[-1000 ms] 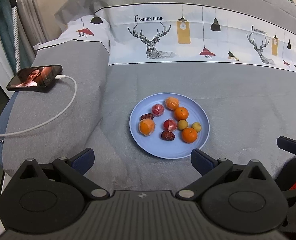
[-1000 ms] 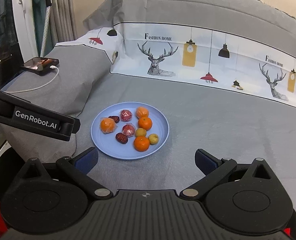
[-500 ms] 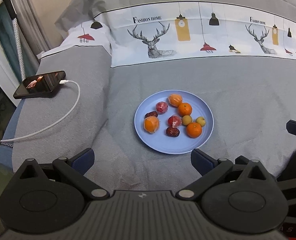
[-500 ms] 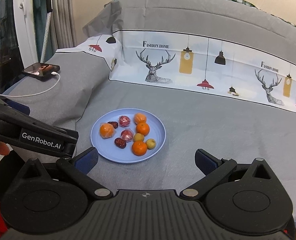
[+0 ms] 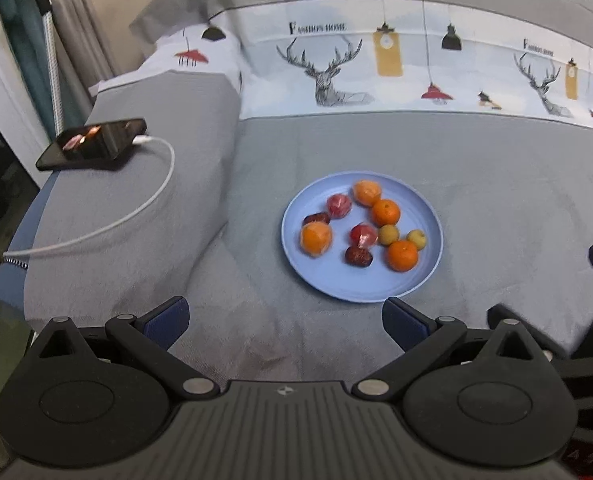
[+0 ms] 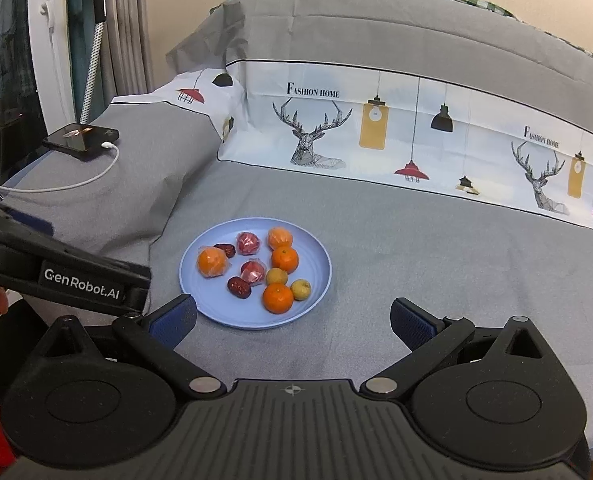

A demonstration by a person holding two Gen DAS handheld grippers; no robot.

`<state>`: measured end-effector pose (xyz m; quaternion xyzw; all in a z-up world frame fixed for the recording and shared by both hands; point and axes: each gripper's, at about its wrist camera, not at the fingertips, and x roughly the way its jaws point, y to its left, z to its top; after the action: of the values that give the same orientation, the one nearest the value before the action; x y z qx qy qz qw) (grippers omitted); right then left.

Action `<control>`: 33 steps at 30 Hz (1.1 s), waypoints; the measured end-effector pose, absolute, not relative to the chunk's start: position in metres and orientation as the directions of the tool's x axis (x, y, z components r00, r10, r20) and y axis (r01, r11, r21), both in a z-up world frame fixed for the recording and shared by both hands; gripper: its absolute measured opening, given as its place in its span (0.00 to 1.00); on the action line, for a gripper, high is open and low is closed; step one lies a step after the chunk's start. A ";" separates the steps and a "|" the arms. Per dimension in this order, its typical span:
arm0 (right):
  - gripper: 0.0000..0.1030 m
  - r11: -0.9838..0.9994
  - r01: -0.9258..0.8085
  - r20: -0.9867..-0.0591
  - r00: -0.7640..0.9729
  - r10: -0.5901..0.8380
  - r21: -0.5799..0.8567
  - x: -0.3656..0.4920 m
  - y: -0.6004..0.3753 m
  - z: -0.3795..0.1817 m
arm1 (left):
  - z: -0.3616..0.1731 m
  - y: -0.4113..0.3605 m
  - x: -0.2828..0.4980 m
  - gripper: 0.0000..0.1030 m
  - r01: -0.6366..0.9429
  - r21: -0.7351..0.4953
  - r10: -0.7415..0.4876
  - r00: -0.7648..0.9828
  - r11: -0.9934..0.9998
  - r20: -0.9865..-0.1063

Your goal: Organize fruits

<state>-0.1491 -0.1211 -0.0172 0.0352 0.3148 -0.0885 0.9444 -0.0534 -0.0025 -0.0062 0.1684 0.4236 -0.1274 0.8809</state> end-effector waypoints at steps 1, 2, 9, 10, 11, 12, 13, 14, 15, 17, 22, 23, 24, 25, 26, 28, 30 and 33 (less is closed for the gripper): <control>0.99 0.981 0.194 -0.598 0.787 -0.149 0.010 -0.149 -0.121 -0.017 | -0.008 -0.002 -0.052 1.00 0.368 0.190 -0.077 0.602 0.910 -0.795; 0.99 0.981 0.196 -0.598 0.787 -0.151 0.010 -0.148 -0.122 -0.018 | -0.009 -0.001 -0.051 1.00 0.364 0.189 -0.073 0.597 0.912 -0.799; 0.99 0.980 0.197 -0.601 0.785 -0.150 0.014 -0.144 -0.122 -0.020 | -0.010 0.004 -0.048 1.00 0.339 0.165 -0.076 0.596 0.926 -0.799; 0.99 0.981 0.196 -0.603 0.784 -0.148 0.014 -0.143 -0.122 -0.020 | -0.010 0.004 -0.047 1.00 0.342 0.166 -0.075 0.594 0.925 -0.801; 0.99 0.981 0.194 -0.604 0.783 -0.147 0.012 -0.143 -0.122 -0.020 | -0.010 0.003 -0.047 1.00 0.343 0.169 -0.073 0.592 0.924 -0.803; 0.99 0.982 0.189 -0.605 0.783 -0.143 0.012 -0.143 -0.122 -0.020 | -0.011 0.003 -0.048 1.00 0.345 0.170 -0.072 0.590 0.923 -0.804; 0.99 0.982 0.186 -0.606 0.783 -0.140 0.013 -0.142 -0.121 -0.021 | -0.011 0.002 -0.048 1.00 0.347 0.170 -0.072 0.588 0.922 -0.806; 0.99 0.983 0.184 -0.607 0.783 -0.138 0.013 -0.142 -0.121 -0.020 | -0.011 0.002 -0.048 1.00 0.349 0.170 -0.073 0.585 0.922 -0.807; 0.99 0.983 0.181 -0.607 0.783 -0.136 0.013 -0.142 -0.121 -0.020 | -0.012 0.001 -0.048 1.00 0.350 0.170 -0.073 0.583 0.921 -0.809; 0.99 0.984 0.179 -0.608 0.783 -0.135 0.012 -0.142 -0.121 -0.020 | -0.012 0.001 -0.048 1.00 0.352 0.167 -0.075 0.580 0.921 -0.811; 0.99 0.984 0.180 -0.613 0.779 -0.134 0.014 -0.140 -0.122 -0.022 | -0.013 0.001 -0.048 1.00 0.354 0.169 -0.074 0.581 0.920 -0.811; 0.99 0.984 0.178 -0.613 0.779 -0.132 0.013 -0.140 -0.121 -0.022 | -0.013 0.001 -0.048 1.00 0.353 0.170 -0.073 0.581 0.920 -0.811; 0.99 0.984 0.177 -0.614 0.778 -0.132 0.012 -0.140 -0.121 -0.022 | -0.013 0.001 -0.048 1.00 0.352 0.171 -0.072 0.581 0.920 -0.811; 0.99 0.984 0.176 -0.614 0.778 -0.132 0.011 -0.139 -0.121 -0.022 | -0.013 0.001 -0.047 1.00 0.351 0.169 -0.072 0.579 0.921 -0.812; 0.99 0.984 0.175 -0.614 0.778 -0.132 0.010 -0.139 -0.121 -0.022 | -0.013 0.000 -0.047 1.00 0.352 0.167 -0.073 0.578 0.921 -0.813; 0.99 0.985 0.174 -0.613 0.779 -0.132 0.009 -0.139 -0.120 -0.022 | -0.013 0.001 -0.046 1.00 0.350 0.165 -0.074 0.578 0.922 -0.813; 0.99 0.985 0.175 -0.613 0.779 -0.133 0.009 -0.139 -0.120 -0.022 | -0.012 0.000 -0.047 1.00 0.350 0.166 -0.074 0.580 0.922 -0.811; 0.99 0.985 0.175 -0.614 0.778 -0.133 0.009 -0.138 -0.120 -0.022 | -0.013 0.000 -0.048 1.00 0.350 0.166 -0.073 0.580 0.922 -0.811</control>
<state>-0.1382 -0.1198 -0.0223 0.0325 0.3229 -0.0815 0.9424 -0.0476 -0.0001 -0.0127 0.1562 0.4421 -0.1209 0.8749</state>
